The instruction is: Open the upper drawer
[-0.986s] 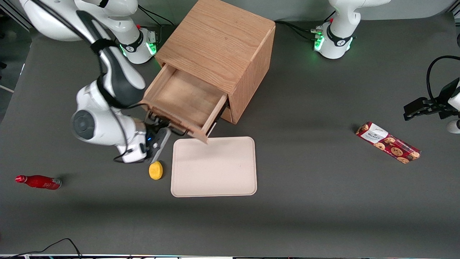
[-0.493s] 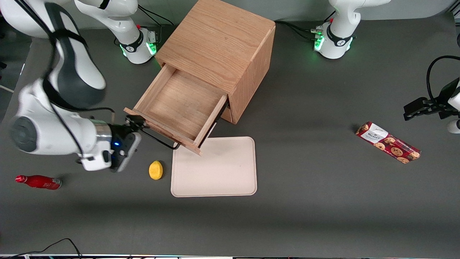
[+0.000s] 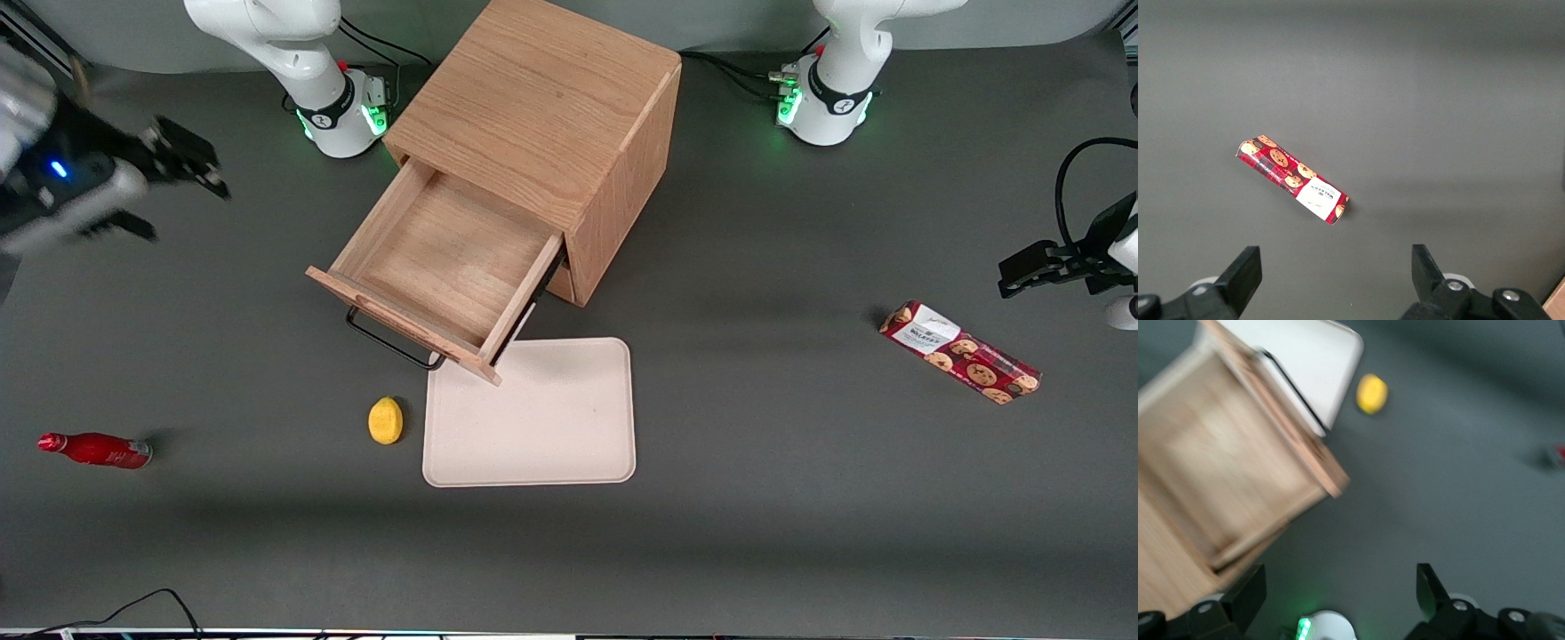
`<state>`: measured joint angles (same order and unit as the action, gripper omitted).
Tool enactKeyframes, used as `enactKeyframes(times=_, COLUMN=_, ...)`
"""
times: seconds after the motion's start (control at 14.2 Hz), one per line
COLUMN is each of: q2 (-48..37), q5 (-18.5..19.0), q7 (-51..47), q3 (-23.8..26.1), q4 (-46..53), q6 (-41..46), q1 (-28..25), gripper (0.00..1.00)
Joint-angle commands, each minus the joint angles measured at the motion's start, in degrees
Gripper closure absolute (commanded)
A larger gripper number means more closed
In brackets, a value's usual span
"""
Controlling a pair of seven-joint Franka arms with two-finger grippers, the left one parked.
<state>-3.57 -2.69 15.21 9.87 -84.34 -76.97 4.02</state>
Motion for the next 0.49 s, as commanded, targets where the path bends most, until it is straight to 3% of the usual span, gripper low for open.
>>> enactKeyframes(times=0.0, q2=-1.9, q5=3.0, q7=0.2, q3=-5.4, q4=-5.6, q6=-2.4, q1=-0.3, gripper=0.00)
enactKeyframes(times=0.14, q2=-2.8, q5=2.4, q7=-0.1, q3=-8.5, q4=-6.0, q6=-2.6, q1=-0.5, gripper=0.00)
enactKeyframes(times=0.42, q2=-2.8, q5=2.9, q7=-4.9, q3=-7.8, q4=-5.5, q6=-1.4, q1=-1.0, gripper=0.00)
